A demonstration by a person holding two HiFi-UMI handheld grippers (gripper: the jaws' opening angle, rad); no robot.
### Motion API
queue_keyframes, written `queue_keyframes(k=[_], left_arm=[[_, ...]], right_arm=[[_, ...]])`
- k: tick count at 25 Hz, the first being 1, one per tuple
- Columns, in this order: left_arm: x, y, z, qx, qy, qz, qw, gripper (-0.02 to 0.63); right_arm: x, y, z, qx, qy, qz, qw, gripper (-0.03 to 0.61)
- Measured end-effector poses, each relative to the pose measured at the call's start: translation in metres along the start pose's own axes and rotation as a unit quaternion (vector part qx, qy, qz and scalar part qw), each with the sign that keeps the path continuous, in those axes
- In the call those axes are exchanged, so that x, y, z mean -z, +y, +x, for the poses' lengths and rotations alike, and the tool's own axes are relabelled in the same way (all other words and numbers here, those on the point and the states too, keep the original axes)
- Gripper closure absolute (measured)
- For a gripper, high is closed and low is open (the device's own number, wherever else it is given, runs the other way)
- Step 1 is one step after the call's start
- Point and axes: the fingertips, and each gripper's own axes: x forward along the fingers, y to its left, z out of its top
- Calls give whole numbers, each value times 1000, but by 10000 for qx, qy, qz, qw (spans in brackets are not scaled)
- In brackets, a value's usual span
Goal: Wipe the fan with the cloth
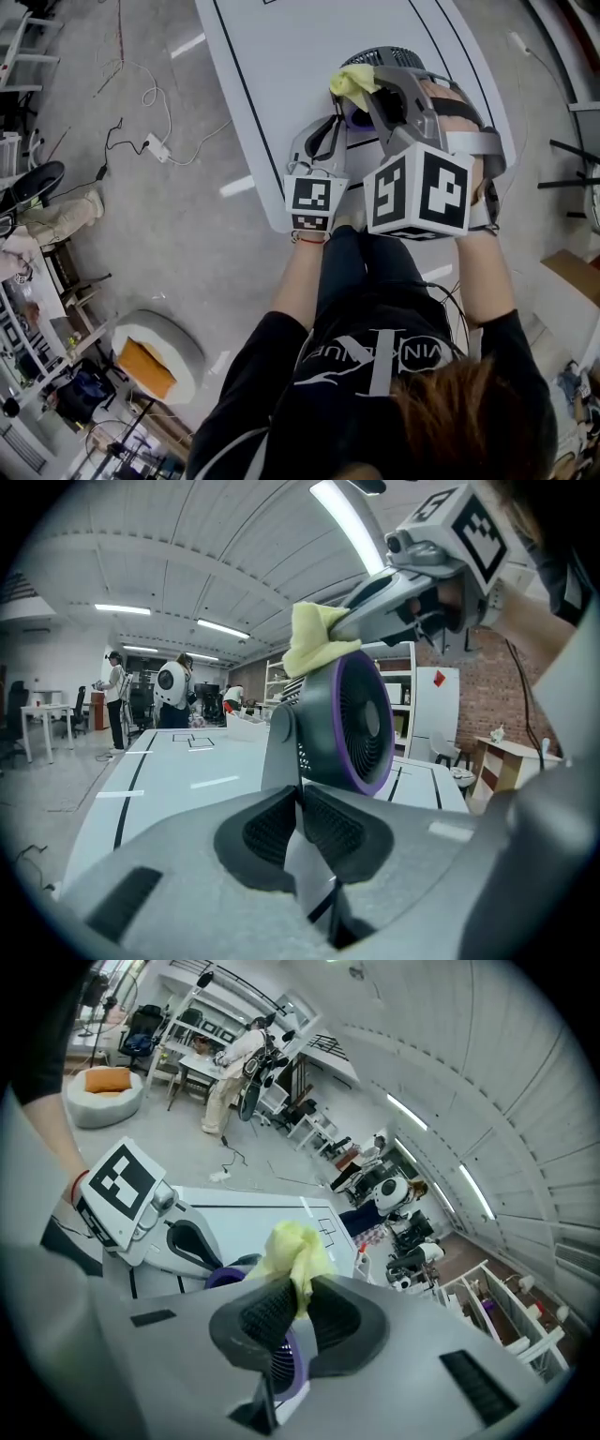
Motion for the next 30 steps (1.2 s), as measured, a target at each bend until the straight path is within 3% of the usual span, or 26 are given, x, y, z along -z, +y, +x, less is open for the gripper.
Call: queue_keyframes(k=[13, 20, 30], left_arm=[[-1, -12, -10, -82, 84, -18, 9999, 580], [1, -9, -11, -124, 111, -88, 9998, 581], [-1, -10, -9, -142, 167, -99, 9997, 581]], right_arm=[[68, -22, -39, 492, 267, 1042, 9930, 551], [106, -13, -36, 462, 405, 1751, 9826, 551], [149, 4, -28, 331, 799, 2161, 9725, 549]])
